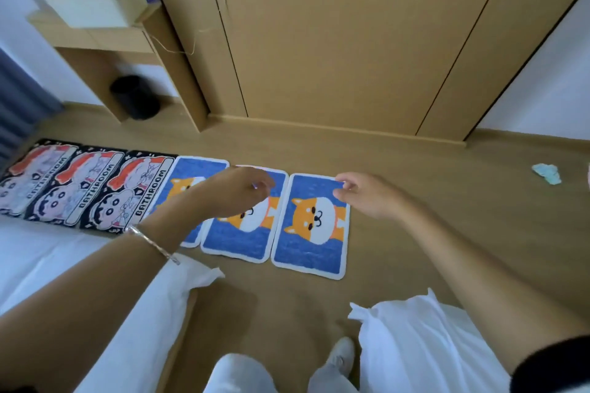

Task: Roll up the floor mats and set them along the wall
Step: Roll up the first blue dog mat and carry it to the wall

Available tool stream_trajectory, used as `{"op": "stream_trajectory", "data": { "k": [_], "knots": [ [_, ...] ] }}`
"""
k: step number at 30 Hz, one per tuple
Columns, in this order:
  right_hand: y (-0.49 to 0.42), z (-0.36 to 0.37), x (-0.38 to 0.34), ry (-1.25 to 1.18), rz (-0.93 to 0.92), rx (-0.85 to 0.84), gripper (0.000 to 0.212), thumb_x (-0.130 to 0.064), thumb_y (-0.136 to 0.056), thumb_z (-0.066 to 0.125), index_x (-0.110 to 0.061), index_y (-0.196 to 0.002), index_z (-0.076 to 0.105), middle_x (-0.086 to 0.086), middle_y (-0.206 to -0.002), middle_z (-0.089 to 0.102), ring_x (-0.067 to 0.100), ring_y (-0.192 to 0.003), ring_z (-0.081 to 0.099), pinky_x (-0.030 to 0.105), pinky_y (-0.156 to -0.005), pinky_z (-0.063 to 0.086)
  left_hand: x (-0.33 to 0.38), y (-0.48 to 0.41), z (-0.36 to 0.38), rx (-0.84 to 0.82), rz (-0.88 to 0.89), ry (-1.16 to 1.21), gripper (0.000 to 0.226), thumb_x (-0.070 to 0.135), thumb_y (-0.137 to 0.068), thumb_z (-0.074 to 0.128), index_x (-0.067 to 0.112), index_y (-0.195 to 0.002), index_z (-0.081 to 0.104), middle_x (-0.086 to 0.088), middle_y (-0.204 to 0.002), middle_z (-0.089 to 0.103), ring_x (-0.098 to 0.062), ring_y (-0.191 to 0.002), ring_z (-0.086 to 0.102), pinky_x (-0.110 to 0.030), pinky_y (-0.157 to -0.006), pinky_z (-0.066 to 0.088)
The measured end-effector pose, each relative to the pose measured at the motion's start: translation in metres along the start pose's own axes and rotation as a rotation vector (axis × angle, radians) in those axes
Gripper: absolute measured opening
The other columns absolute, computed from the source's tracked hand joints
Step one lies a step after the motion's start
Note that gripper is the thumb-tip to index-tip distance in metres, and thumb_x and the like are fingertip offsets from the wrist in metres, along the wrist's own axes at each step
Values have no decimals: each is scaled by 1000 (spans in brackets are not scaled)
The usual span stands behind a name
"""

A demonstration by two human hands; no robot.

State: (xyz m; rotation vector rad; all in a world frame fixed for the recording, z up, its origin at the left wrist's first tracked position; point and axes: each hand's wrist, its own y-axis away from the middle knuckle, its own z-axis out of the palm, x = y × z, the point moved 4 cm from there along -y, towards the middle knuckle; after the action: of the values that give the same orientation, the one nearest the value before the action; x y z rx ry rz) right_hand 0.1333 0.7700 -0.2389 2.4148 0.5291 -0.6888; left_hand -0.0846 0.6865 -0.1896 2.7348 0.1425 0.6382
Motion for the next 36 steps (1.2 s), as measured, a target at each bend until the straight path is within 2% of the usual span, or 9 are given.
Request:
{"op": "stream_trajectory", "data": {
  "k": [9,14,21,25,27,29,31,33,36],
  "knots": [
    [-89,54,47,-86,115,-59,40,-38,-96,47,-24,-134,50,-6,-110,56,15,-97,58,36,-88,47,-62,-111,68,-177,-23,90,27,22,-98,44,24,-119,60,-5,-114,65,-23,-94,63,-28,-73,46],
    [-133,122,93,-276,324,-70,46,-38,-97,47,-22,-140,44,-4,-125,56,14,-112,55,30,-95,42,-109,-171,137,-336,10,163,25,19,-96,46,24,-116,61,5,-106,60,-14,-102,58,-17,-74,41],
    [-239,276,187,-350,426,-152,45,-38,-99,43,-23,-141,43,-1,-134,52,13,-123,48,24,-93,36,-211,-266,299,-446,-64,161,28,26,-97,44,31,-122,57,8,-122,60,-10,-106,57,-19,-80,38],
    [-291,354,258,-328,435,-167,44,-42,-97,44,-29,-139,43,-9,-129,52,7,-110,50,24,-90,38,-254,-316,401,-410,-67,212,31,26,-96,46,32,-125,55,9,-126,58,-8,-101,54,-19,-83,38],
    [-315,390,300,-340,451,-143,42,-40,-97,46,-29,-138,45,-10,-126,51,4,-106,48,24,-91,39,-274,-337,453,-392,-66,230,32,24,-96,47,28,-127,54,7,-119,59,-9,-100,56,-19,-83,39],
    [-335,427,338,-344,479,-99,38,-36,-97,49,-28,-134,49,-10,-124,52,3,-104,49,22,-88,40,-294,-351,503,-404,-41,252,34,23,-95,50,26,-129,52,6,-113,59,-15,-106,57,-22,-90,40],
    [-347,464,367,-322,500,-86,35,-32,-96,51,-28,-131,52,-10,-121,54,2,-100,50,20,-84,38,-315,-358,544,-441,-16,222,39,24,-95,50,27,-134,48,4,-120,58,-17,-113,54,-22,-94,36],
    [-361,504,393,-278,498,-127,35,-29,-96,51,-27,-130,53,-8,-123,55,2,-98,50,18,-83,35,-340,-365,585,-469,-28,173,43,24,-96,49,24,-138,42,3,-128,55,-16,-118,51,-18,-94,32],
    [-374,549,421,-228,498,-199,36,-30,-97,50,-28,-133,50,-9,-125,54,3,-99,50,20,-85,38,-372,-373,631,-440,-59,132,44,23,-95,50,21,-138,42,2,-125,57,-17,-117,52,-21,-94,33]
  ]
}}
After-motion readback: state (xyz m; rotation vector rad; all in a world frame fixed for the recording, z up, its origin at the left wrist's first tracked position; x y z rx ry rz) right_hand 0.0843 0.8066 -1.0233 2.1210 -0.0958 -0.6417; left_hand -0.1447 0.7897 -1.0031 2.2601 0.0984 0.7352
